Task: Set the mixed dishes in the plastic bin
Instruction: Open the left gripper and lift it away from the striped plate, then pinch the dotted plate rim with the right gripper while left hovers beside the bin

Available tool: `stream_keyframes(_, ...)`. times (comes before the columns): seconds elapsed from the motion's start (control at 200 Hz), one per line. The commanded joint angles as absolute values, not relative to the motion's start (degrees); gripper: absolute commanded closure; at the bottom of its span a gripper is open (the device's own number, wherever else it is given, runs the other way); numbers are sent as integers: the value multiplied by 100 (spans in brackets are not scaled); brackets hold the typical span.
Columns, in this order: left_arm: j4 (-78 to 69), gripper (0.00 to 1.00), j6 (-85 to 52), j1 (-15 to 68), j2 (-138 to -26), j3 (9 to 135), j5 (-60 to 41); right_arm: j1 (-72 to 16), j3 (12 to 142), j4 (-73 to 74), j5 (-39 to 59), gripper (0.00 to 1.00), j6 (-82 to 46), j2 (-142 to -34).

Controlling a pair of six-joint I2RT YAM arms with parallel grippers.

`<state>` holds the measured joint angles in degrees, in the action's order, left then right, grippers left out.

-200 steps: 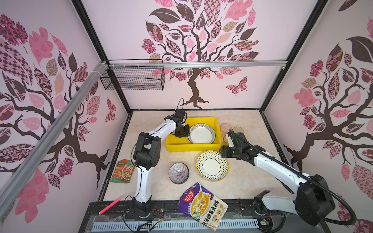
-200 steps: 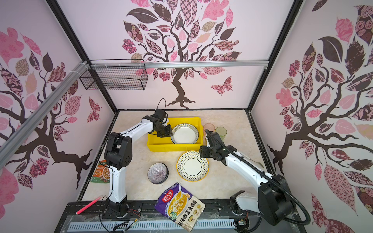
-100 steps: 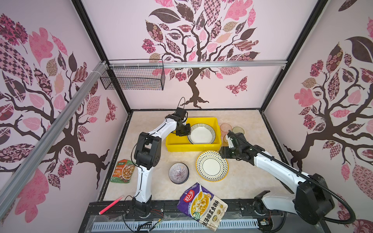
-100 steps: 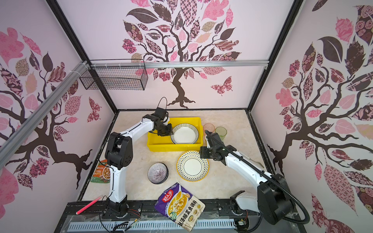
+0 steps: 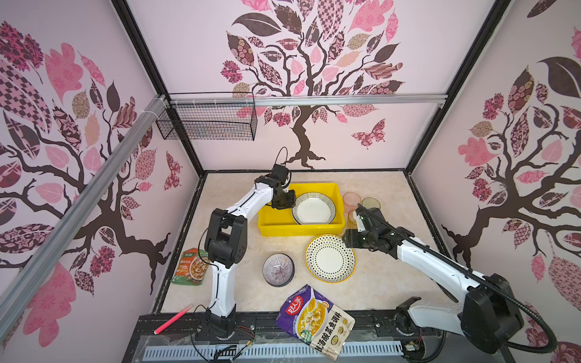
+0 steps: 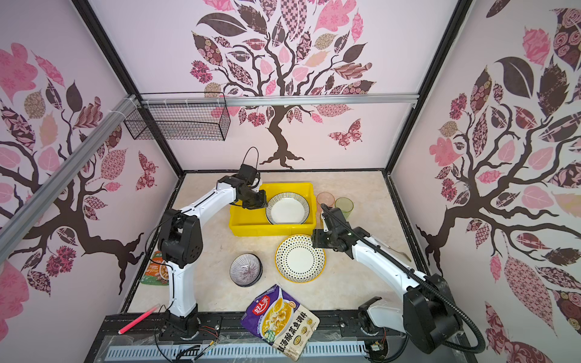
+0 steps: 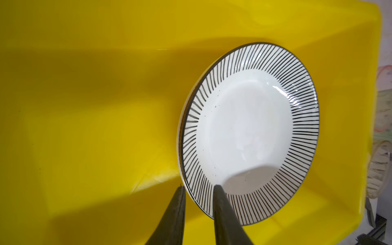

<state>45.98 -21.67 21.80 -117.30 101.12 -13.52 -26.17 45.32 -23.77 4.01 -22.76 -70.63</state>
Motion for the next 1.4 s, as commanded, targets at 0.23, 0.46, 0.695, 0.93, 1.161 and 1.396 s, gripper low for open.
stream_keyframes(0.23,4679,72,-2014,2215,-10780,9694,-1190,-2619,4387,-2540,308,32,-2495,-6641)
stream_keyframes(0.46,4772,71,-1919,2267,-10316,9403,-1083,-2626,4248,-2609,306,32,-2649,-6435)
stream_keyframes(0.695,4846,70,-1829,2360,-9864,9061,-917,-2620,4124,-2706,298,32,-2819,-6210)
stream_keyframes(0.93,4854,70,-1811,2458,-9365,8624,-822,-2621,4023,-2860,287,32,-2977,-5954)
stream_keyframes(1.161,4963,70,-1732,2522,-8973,8248,-775,-2624,3835,-2909,248,32,-3146,-5792)
stream_keyframes(1.396,5137,69,-1610,2531,-8628,7965,-758,-2621,3653,-2784,395,32,-3252,-5844)
